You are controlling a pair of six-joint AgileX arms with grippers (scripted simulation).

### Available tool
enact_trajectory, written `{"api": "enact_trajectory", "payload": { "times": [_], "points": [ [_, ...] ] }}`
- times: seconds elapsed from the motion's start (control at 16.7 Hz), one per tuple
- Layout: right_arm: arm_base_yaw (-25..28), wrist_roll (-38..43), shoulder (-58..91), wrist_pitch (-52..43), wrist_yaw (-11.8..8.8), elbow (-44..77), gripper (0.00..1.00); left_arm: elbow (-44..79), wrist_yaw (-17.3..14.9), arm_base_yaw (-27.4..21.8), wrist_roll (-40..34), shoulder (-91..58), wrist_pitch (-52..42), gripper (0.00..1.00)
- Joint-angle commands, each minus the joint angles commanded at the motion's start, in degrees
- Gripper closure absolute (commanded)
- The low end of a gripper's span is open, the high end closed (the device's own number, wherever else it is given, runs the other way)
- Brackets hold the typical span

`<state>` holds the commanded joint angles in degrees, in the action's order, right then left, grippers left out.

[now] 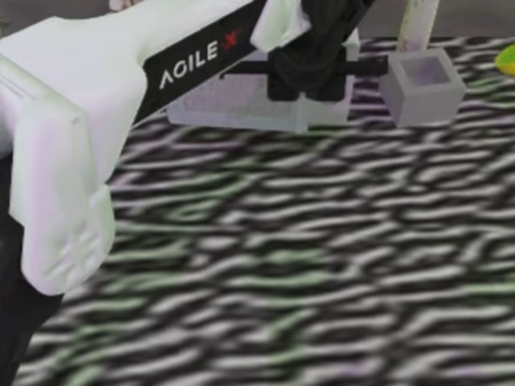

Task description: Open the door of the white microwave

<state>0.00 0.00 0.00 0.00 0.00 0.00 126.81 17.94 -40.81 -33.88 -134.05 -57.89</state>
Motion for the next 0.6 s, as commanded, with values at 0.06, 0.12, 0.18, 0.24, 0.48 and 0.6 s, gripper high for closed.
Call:
{"api": "enact_trajectory", "payload": {
  "times": [0.06, 0.12, 0.18, 0.24, 0.48, 0.6],
  "points": [
    [0.0, 0.0, 0.0, 0.0, 0.0, 0.0, 0.0, 0.0, 0.0, 0.0, 0.0, 0.0, 0.0, 1.0],
    [0.0, 0.0, 0.0, 0.0, 0.0, 0.0, 0.0, 0.0, 0.0, 0.0, 0.0, 0.0, 0.0, 1.0],
    [0.0, 0.0, 0.0, 0.0, 0.0, 0.0, 0.0, 0.0, 0.0, 0.0, 0.0, 0.0, 0.0, 1.0],
    [0.0, 0.0, 0.0, 0.0, 0.0, 0.0, 0.0, 0.0, 0.0, 0.0, 0.0, 0.0, 0.0, 1.0],
    [0.0, 0.0, 0.0, 0.0, 0.0, 0.0, 0.0, -1.53, -0.51, -0.26, 0.49, 0.78, 0.95, 1.0],
    [0.0, 0.0, 0.0, 0.0, 0.0, 0.0, 0.0, -3.32, -0.7, -0.04, 1.32, 2.02, 1.99, 1.0]
  ]
}}
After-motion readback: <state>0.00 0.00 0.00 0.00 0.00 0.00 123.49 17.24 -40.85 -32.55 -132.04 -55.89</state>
